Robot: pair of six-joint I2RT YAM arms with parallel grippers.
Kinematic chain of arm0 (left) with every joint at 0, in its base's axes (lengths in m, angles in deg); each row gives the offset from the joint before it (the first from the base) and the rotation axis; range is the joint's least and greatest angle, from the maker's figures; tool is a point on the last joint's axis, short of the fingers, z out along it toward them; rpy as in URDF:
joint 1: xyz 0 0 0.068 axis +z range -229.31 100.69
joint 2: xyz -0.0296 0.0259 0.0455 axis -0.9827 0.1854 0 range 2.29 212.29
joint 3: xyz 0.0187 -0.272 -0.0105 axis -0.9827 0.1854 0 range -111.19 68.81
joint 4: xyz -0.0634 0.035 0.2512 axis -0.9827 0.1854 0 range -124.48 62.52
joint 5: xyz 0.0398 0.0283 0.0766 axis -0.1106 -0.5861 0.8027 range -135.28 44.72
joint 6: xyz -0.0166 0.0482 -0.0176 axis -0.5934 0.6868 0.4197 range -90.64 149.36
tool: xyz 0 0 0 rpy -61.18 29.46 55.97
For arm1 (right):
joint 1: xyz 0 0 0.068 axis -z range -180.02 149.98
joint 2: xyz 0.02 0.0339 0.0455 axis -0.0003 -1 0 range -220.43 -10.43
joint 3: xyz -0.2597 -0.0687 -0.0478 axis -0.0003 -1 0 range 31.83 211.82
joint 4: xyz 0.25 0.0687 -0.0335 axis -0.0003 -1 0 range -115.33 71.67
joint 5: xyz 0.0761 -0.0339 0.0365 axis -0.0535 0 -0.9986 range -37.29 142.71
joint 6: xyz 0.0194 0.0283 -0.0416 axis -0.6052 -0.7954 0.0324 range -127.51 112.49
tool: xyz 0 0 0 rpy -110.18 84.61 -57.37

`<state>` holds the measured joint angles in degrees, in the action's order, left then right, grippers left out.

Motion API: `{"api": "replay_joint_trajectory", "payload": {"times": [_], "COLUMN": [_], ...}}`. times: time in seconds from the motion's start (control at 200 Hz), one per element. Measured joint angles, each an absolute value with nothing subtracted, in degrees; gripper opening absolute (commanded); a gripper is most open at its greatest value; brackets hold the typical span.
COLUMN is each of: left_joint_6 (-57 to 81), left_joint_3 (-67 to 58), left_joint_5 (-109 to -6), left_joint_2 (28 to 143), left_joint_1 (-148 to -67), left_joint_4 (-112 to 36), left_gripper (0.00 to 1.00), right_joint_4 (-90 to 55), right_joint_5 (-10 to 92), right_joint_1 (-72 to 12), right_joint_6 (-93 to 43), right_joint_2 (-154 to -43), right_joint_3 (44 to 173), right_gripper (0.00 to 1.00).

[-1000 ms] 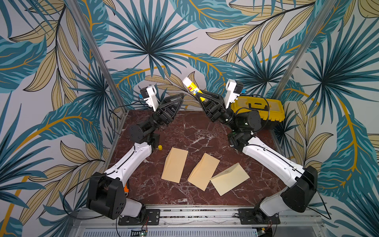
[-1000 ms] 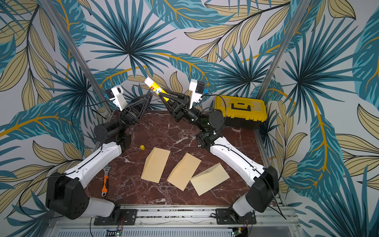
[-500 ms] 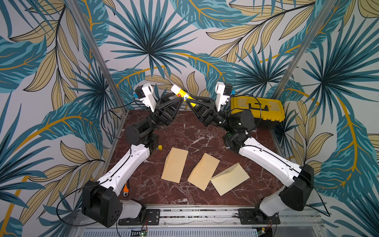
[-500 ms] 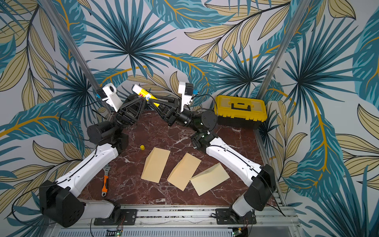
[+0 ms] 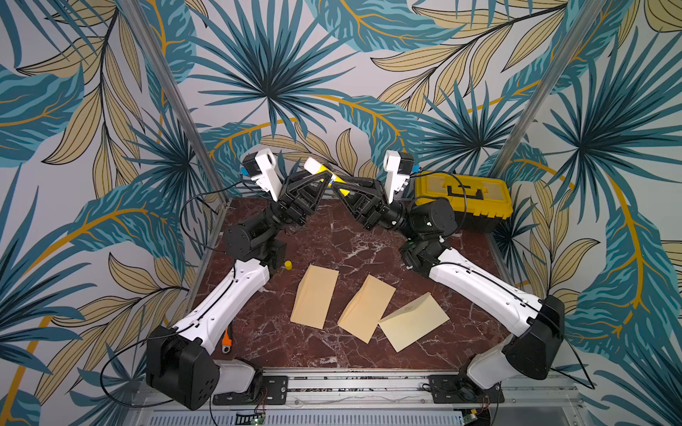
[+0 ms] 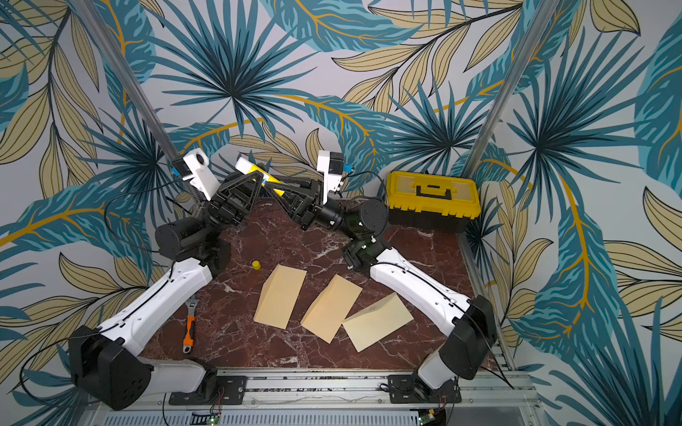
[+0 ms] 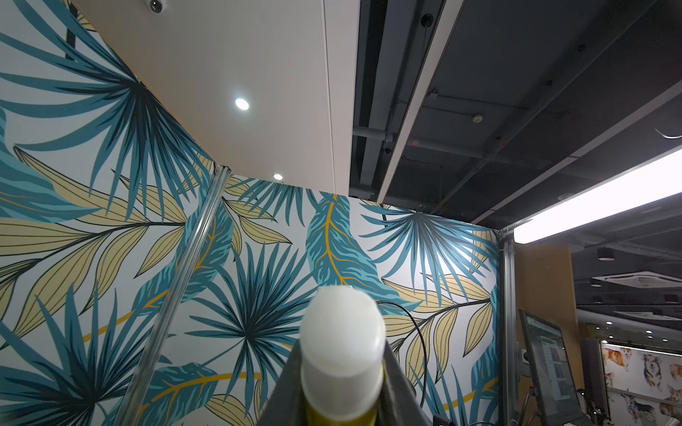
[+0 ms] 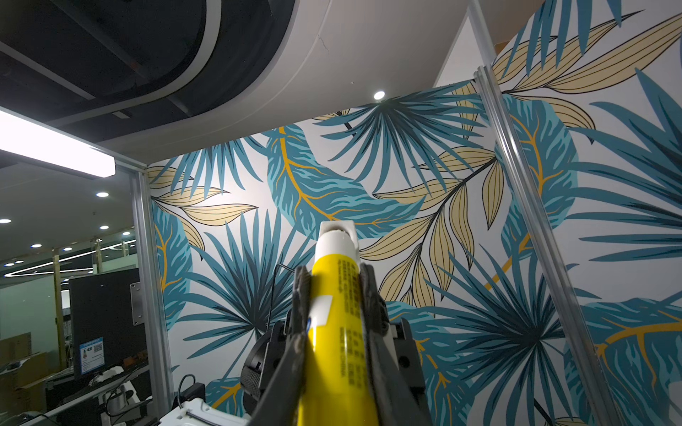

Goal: Seal the envelope with a glue stick
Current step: Unscrew the glue stick.

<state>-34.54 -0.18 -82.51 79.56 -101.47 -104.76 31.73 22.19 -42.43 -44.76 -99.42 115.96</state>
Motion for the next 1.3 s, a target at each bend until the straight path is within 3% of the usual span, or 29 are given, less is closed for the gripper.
{"api": "replay_joint_trajectory", "payload": {"times": [0.025, 0.13, 0.235, 0.786, 1.077, 1.142, 1.207, 1.302], "left_joint_6": [-34.52, -34.56, -34.54, -35.65, -36.53, -36.59, -36.7, -37.1], "left_joint_3": [-0.21, -0.23, -0.47, -2.65, -2.76, -3.05, -3.66, -4.62], "left_joint_5": [-82.53, -82.53, -82.84, -83.21, -83.12, -83.49, -84.02, -85.18], "left_joint_2": [79.56, 79.56, 79.56, 79.63, 79.65, 79.78, 80.11, 80.66], "left_joint_1": [-101.49, -101.49, -101.62, -101.68, -101.66, -101.66, -101.66, -101.64], "left_joint_4": [-104.74, -104.74, -104.74, -105.44, -105.79, -106.01, -106.31, -107.6], "left_gripper": [0.14, 0.14, 0.13, 0.12, 0.11, 0.1, 0.1, 0.1], "right_joint_4": [31.71, 31.21, 29.35, 26.4, 25.83, 25.85, 25.96, 26.25], "right_joint_5": [22.21, 22.25, 22.84, 23.02, 22.23, 21.99, 21.64, 20.55], "right_joint_1": [-42.45, -42.45, -42.45, -42.45, -42.43, -42.43, -42.43, -42.39], "right_joint_6": [-44.74, -44.32, -43.56, -41.94, -41.4, -41.77, -42.55, -44.78], "right_joint_2": [-99.42, -99.22, -97.84, -92.64, -92.66, -92.66, -92.66, -92.84], "right_joint_3": [115.96, 115.94, 114.89, 111.09, 111.5, 111.59, 111.79, 112.47], "right_gripper": [0.03, 0.37, 0.45, 0.33, 0.13, 0.12, 0.02, 0.03]}}
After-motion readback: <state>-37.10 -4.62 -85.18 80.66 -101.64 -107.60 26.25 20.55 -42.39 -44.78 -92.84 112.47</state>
